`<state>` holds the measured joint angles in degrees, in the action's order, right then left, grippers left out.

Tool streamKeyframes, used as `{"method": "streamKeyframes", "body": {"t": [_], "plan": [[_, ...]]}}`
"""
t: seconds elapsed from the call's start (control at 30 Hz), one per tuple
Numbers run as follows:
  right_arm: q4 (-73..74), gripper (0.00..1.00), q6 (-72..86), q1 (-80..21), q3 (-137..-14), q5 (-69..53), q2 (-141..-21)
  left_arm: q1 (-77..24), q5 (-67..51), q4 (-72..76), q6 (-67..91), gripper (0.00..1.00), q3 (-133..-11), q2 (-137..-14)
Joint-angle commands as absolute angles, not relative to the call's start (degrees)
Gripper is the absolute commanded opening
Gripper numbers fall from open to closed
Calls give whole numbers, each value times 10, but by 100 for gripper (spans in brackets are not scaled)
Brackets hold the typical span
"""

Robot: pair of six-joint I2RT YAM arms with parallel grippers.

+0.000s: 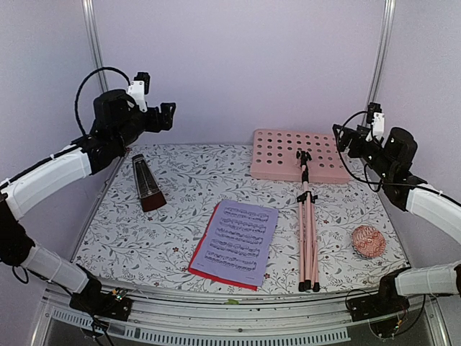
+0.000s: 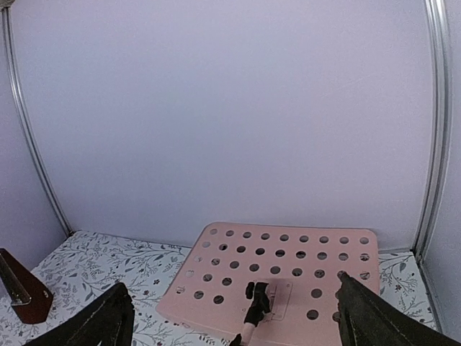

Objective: Set up the instrument practice props

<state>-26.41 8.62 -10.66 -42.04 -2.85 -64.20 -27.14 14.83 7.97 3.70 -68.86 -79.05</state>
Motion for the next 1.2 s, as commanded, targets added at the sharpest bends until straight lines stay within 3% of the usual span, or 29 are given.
{"method": "streamKeyframes", "body": {"t": [0.0,0.17,0.27,0.43,0.8,1.17], "plan": [[-147,99,94,-131,-460,-3,-618,-268,147,-11,89,96,-708,-763],[-141,99,167,-123,-445,27,-589,-270,93,-74,67,96,-761,-765],[-134,99,206,-108,-445,-27,-578,-272,66,-129,106,96,-795,-788],[3,99,253,-132,-497,-80,-639,-297,6,-141,138,96,-780,-799],[195,99,402,-331,-459,61,-721,-387,-37,-147,268,96,-729,-824],[202,99,381,-354,-446,111,-823,-410,-86,-103,303,96,-668,-797]]}}
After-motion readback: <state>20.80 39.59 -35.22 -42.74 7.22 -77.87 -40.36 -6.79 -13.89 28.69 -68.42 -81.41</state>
